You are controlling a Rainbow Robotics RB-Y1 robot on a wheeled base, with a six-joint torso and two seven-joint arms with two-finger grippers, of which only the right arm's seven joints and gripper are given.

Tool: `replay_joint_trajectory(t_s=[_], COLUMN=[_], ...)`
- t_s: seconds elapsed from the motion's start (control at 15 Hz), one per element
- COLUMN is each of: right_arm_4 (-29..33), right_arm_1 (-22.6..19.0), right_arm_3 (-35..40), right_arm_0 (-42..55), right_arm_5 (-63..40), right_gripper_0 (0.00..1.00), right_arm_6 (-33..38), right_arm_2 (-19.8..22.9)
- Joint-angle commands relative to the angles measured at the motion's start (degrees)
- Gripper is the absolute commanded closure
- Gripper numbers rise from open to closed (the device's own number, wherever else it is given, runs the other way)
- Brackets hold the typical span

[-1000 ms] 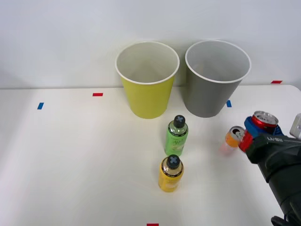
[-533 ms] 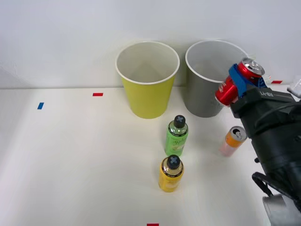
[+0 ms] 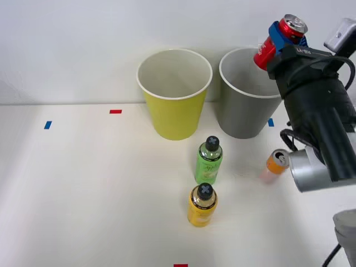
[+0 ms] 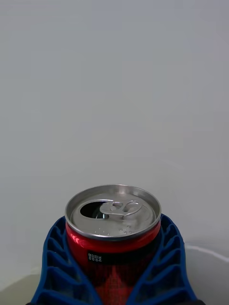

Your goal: Put cans in the gray bin, plastic bottles in the light green bin

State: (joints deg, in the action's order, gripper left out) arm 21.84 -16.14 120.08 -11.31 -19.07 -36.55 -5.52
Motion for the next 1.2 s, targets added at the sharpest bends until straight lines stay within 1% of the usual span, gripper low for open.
replay_joint_trajectory(t_s=[0.07, 0.33, 0.53, 0.73, 0.8, 0.87, 0.93, 1.2], right_arm_4=[0.7, 0.7, 0.7, 0.7, 0.7, 0.7, 0.7, 0.8], right_arm_1=[-0.3, -1.6, -3.0, -3.3, -3.3, -3.2, -3.3, -3.2], right_arm_3=[-9.2, -16.9, -17.3, -17.3, -17.3, -17.2, -17.3, -17.3], right_arm_0=[-7.4, -12.2, -12.4, -12.5, -12.5, -12.5, -12.5, -12.4], right_arm_5=[0.0, 0.0, 0.0, 0.0, 0.0, 0.0, 0.1, 0.2], right_gripper_0=[1.00, 1.00, 1.00, 1.00, 0.88, 0.41, 0.00, 0.00], right_arm_6=[-0.5, -0.5, -0.1, -0.1, -0.1, -0.1, -0.1, 0.2], right_arm_2=[2.4, 2.6, 1.6, 1.0, 0.9, 0.7, 0.4, 0.3])
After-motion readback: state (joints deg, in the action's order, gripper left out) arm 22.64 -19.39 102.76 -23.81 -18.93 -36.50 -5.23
